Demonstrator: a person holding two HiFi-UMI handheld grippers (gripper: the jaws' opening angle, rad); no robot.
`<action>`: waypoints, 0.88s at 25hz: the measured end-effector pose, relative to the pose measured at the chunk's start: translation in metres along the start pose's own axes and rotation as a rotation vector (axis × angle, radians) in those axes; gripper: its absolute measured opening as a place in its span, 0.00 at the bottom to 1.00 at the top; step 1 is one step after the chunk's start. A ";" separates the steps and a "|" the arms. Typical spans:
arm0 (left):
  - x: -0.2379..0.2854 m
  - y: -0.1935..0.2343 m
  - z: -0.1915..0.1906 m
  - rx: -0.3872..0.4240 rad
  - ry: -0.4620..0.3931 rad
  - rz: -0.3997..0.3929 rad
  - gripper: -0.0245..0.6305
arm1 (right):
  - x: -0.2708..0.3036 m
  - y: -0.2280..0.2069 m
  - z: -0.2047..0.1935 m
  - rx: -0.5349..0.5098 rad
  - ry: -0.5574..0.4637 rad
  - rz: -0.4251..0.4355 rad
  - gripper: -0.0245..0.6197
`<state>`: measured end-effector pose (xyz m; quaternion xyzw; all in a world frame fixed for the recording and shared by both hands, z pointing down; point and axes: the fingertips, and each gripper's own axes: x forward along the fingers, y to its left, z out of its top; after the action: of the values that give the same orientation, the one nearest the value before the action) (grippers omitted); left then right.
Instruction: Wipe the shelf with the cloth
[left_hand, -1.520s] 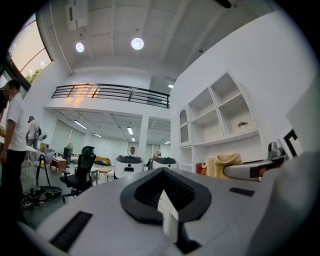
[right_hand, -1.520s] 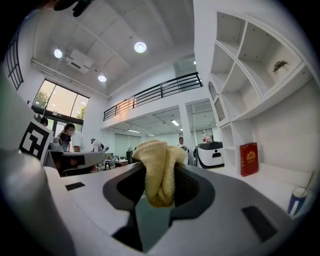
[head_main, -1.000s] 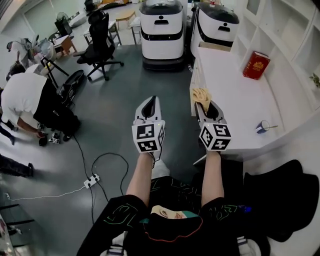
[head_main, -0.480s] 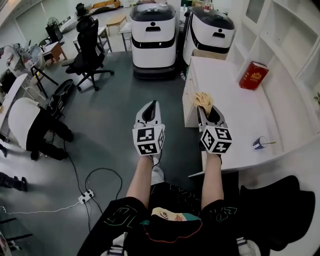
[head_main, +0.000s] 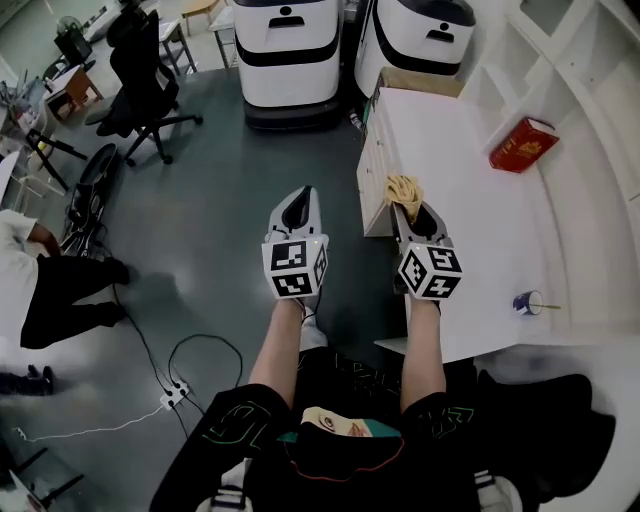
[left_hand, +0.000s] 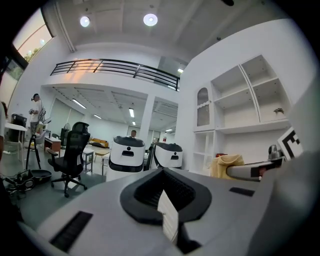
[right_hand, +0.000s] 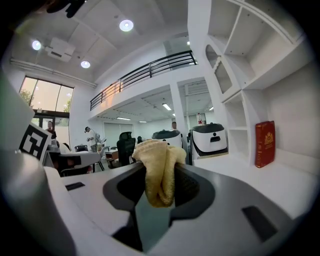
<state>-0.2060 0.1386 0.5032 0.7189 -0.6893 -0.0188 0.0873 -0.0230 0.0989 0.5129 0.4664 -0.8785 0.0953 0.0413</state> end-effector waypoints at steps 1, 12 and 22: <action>0.013 0.010 0.001 0.000 0.005 0.001 0.04 | 0.016 -0.002 0.003 0.011 0.001 -0.005 0.25; 0.126 0.082 0.023 -0.041 0.027 -0.022 0.04 | 0.139 -0.005 0.024 -0.008 0.038 -0.022 0.25; 0.209 0.060 0.003 -0.047 0.075 -0.114 0.04 | 0.194 -0.067 0.022 0.053 0.048 -0.066 0.25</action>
<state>-0.2558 -0.0713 0.5291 0.7550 -0.6429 -0.0130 0.1287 -0.0762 -0.1000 0.5317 0.4936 -0.8585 0.1284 0.0533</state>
